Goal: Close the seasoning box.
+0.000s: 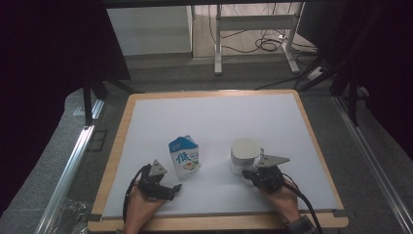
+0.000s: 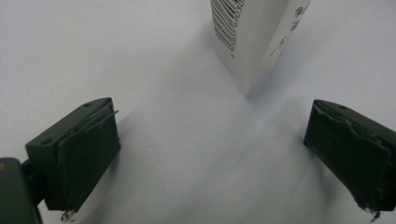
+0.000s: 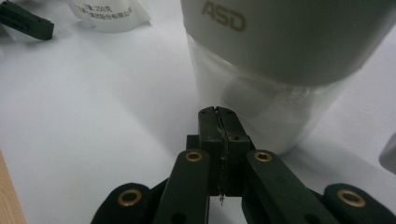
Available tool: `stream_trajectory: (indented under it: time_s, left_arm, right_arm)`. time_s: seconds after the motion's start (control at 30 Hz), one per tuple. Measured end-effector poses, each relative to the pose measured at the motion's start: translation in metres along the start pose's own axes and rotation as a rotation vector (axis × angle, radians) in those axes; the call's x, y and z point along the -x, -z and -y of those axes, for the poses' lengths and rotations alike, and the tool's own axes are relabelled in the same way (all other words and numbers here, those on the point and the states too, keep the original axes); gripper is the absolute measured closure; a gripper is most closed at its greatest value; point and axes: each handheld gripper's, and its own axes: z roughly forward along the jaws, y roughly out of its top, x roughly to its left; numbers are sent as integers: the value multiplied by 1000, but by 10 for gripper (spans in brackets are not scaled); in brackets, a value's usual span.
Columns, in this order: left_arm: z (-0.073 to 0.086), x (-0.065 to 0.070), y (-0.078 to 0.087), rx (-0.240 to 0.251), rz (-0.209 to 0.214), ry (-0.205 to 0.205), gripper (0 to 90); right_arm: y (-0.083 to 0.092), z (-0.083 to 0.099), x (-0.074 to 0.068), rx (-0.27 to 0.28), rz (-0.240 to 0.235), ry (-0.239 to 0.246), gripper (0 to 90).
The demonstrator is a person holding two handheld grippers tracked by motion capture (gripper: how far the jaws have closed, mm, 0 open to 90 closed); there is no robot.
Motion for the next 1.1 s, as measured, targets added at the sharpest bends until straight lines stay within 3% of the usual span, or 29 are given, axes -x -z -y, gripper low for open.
stream_trajectory:
  time_s: [0.4,0.5,0.63,0.8,0.97,1.1]
  left_arm:
    - [0,0,0,0,0,1,27]
    - [0,0,0,2,0,2,28]
    - [0,0,0,2,0,2,28]
    - [0,0,0,1,0,1,27]
    - [0,0,0,1,0,2,28]
    - [0,0,0,1,0,2,28]
  right_arm:
    - [5,1,0,11,23,-4,873]
    - [11,0,1,13,17,-13,802]
    - [18,1,0,14,43,-11,665]
    - [25,3,2,-5,61,-15,561]
    - [34,6,4,-1,113,-3,450]
    - [40,11,11,9,115,-43,382]
